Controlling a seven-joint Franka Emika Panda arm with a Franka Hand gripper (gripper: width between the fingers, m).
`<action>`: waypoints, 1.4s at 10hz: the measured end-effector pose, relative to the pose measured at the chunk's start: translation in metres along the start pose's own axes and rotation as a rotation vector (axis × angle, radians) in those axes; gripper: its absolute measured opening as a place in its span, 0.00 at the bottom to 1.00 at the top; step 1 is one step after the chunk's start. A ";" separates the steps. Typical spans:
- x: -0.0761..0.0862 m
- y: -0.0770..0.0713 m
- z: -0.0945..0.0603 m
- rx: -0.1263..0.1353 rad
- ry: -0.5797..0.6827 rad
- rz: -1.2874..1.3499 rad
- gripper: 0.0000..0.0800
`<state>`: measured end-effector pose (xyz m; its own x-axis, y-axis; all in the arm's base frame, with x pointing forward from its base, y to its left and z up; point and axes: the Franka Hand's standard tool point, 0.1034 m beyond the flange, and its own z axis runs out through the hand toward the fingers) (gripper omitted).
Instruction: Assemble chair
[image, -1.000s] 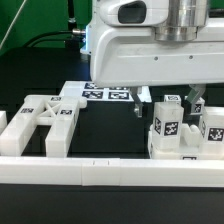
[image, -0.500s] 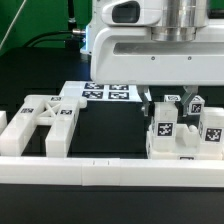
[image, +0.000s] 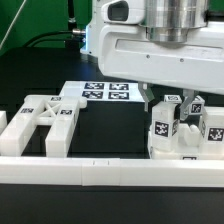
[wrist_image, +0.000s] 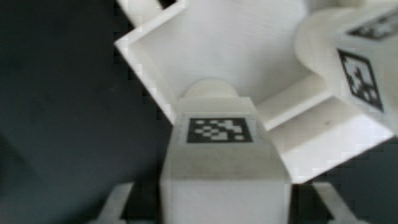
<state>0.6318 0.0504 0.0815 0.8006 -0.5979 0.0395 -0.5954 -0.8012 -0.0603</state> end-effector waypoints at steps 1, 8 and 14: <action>-0.003 -0.002 0.000 -0.001 0.001 0.143 0.36; -0.004 -0.006 0.001 0.006 -0.011 0.645 0.36; -0.001 -0.007 -0.001 0.016 0.005 0.143 0.81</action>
Offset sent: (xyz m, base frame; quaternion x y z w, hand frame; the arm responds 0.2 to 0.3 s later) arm 0.0005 0.0068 -0.0023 -0.0381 -0.0391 0.3692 0.9277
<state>0.6350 0.0572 0.0834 0.7071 -0.7063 0.0347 -0.7023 -0.7071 -0.0819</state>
